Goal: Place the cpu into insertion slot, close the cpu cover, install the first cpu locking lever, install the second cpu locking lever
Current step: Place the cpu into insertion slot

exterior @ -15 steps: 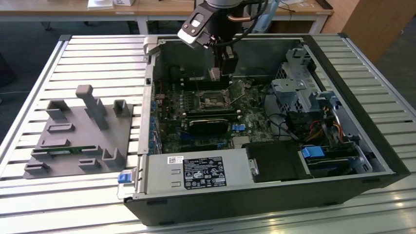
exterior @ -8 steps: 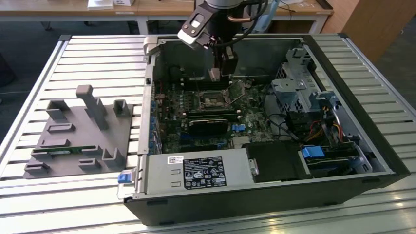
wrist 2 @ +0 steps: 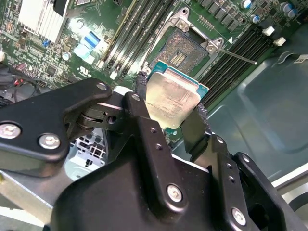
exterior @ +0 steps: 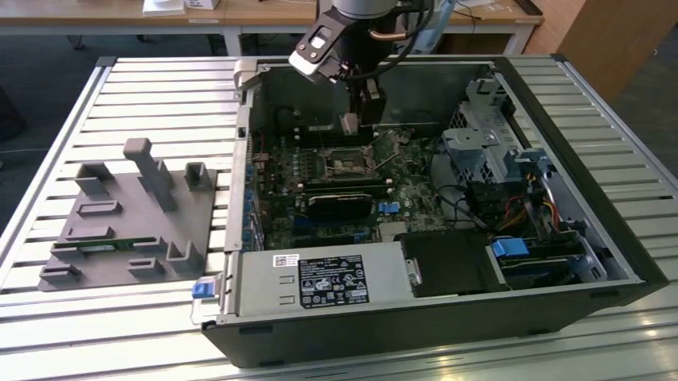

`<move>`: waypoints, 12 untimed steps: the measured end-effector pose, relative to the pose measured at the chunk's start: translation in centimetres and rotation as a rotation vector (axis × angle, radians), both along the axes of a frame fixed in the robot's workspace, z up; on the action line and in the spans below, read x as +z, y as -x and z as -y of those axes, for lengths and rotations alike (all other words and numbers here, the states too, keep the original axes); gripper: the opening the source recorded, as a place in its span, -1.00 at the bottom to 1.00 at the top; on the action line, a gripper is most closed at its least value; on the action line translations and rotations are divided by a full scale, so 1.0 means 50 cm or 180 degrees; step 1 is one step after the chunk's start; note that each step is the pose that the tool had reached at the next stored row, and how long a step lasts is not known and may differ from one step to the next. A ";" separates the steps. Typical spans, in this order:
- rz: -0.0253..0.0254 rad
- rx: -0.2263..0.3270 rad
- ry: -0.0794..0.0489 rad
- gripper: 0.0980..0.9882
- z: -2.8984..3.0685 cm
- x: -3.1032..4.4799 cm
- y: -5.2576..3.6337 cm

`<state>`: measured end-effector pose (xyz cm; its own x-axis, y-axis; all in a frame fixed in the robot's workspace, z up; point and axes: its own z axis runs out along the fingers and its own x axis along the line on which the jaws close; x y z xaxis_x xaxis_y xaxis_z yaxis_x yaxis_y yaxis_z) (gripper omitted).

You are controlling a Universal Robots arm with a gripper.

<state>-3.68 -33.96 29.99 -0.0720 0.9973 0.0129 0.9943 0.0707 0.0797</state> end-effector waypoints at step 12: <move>-0.0001 -0.0027 0.0000 -0.02 0.000 -0.011 0.000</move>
<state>-3.68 -33.96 29.45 -0.0637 0.9979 0.0129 0.9949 0.0624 0.0794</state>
